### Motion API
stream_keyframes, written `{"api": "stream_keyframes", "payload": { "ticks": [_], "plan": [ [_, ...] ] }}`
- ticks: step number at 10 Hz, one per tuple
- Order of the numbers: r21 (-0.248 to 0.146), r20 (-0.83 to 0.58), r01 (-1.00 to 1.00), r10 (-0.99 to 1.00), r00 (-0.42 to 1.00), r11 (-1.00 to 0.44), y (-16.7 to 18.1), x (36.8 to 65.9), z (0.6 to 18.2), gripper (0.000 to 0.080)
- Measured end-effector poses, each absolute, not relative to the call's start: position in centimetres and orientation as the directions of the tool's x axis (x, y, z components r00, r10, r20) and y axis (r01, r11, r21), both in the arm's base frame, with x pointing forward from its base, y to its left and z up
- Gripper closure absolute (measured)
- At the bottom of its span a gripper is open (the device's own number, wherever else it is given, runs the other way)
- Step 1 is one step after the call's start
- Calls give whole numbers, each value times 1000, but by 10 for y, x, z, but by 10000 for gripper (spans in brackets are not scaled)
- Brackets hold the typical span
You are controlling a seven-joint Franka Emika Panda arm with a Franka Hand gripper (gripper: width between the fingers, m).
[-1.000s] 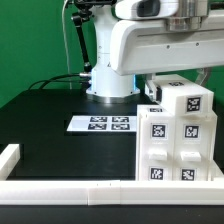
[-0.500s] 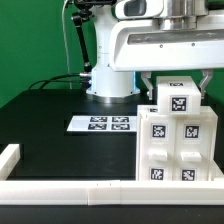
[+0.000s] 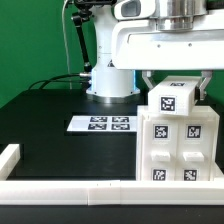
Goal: Assemble cabinet
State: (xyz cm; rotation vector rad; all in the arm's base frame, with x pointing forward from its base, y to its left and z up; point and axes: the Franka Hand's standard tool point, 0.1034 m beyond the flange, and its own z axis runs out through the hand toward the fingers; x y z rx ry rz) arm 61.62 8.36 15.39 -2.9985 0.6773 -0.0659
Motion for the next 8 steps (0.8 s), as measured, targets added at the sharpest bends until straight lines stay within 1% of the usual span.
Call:
{"api": "stream_keyframes", "payload": {
  "ticks": [2,3,5,7,8],
  "plan": [
    [-82,18,-568,-571,821,-819,84,615,153,253],
    [-85,9,-652,-655,756,-754,84,615,153,253],
    [-86,-3,-751,-753,658,-655,83,615,152,253],
    [-86,-27,-875,-877,481,-477,83,615,152,253],
    [-83,-33,-906,-907,420,-416,84,615,152,253]
  ]
}}
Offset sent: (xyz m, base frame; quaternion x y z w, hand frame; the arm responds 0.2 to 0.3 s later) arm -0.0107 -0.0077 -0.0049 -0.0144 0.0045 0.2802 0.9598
